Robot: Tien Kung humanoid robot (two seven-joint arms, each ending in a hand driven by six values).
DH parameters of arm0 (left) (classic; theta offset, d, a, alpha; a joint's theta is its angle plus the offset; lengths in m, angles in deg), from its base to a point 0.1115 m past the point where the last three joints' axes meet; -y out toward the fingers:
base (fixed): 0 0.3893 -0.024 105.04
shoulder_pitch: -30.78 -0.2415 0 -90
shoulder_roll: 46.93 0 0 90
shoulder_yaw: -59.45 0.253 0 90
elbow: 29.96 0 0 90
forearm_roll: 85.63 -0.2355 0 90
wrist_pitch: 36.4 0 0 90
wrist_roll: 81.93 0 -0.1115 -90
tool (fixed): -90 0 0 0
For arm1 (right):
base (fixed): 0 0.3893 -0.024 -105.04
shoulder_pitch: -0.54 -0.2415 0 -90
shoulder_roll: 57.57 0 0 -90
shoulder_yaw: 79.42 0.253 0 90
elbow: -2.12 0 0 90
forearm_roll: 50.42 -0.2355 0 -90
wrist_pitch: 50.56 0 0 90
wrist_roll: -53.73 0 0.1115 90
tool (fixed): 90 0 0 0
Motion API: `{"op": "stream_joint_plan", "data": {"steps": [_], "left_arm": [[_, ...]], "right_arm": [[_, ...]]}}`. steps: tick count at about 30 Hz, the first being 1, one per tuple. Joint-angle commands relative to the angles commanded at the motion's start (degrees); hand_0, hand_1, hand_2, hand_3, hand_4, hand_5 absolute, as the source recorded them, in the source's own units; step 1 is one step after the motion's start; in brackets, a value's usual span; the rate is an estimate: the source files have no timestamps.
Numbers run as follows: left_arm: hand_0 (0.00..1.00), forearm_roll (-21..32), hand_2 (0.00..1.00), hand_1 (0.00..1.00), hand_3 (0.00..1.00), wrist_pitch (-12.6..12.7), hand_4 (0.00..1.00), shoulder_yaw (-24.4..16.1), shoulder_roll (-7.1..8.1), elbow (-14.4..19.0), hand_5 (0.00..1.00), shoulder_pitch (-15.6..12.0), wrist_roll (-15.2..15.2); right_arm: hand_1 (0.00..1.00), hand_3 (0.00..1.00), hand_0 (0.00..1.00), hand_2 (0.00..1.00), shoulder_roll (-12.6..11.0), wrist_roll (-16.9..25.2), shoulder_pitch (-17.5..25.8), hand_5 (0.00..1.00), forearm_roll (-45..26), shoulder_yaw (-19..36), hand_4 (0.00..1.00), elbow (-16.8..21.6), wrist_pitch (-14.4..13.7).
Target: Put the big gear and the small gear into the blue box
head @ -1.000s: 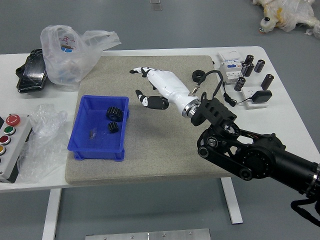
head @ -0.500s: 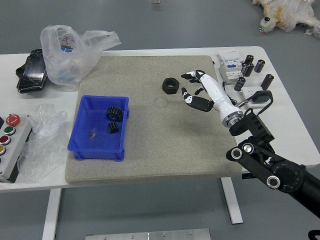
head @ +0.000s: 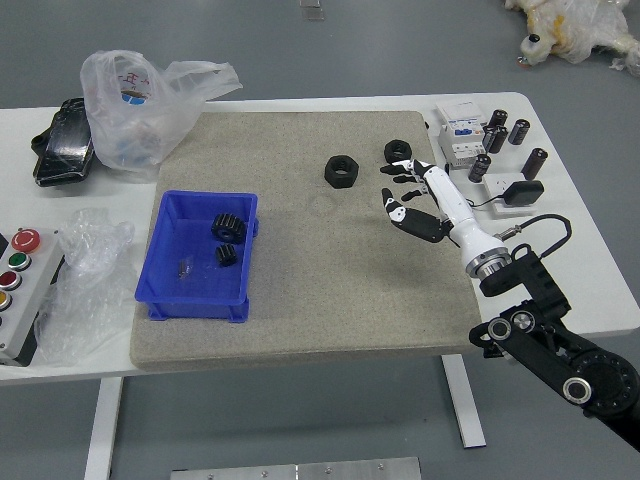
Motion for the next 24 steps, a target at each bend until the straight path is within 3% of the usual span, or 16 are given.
{"op": "stream_joint_plan", "data": {"steps": [13, 24], "left_arm": [[0.637, -1.08, 0.610, 0.644, 0.713, 0.02, 0.636, -0.69, -0.54, -0.27, 0.256, -0.21, 0.42], [0.638, -0.45, 0.611, 0.644, 0.714, 0.34, 0.637, -0.67, 0.04, -0.17, 0.257, -0.59, 0.53]], "right_arm": [[0.709, 0.686, 0.567, 0.736, 0.31, 3.79, 3.51, 0.235, -7.96, 5.68, 0.507, 0.59, 1.94], [0.709, 0.678, 0.624, 0.732, 1.05, 7.69, 4.70, 0.236, -17.32, 5.23, 0.520, 0.60, 4.90]]}}
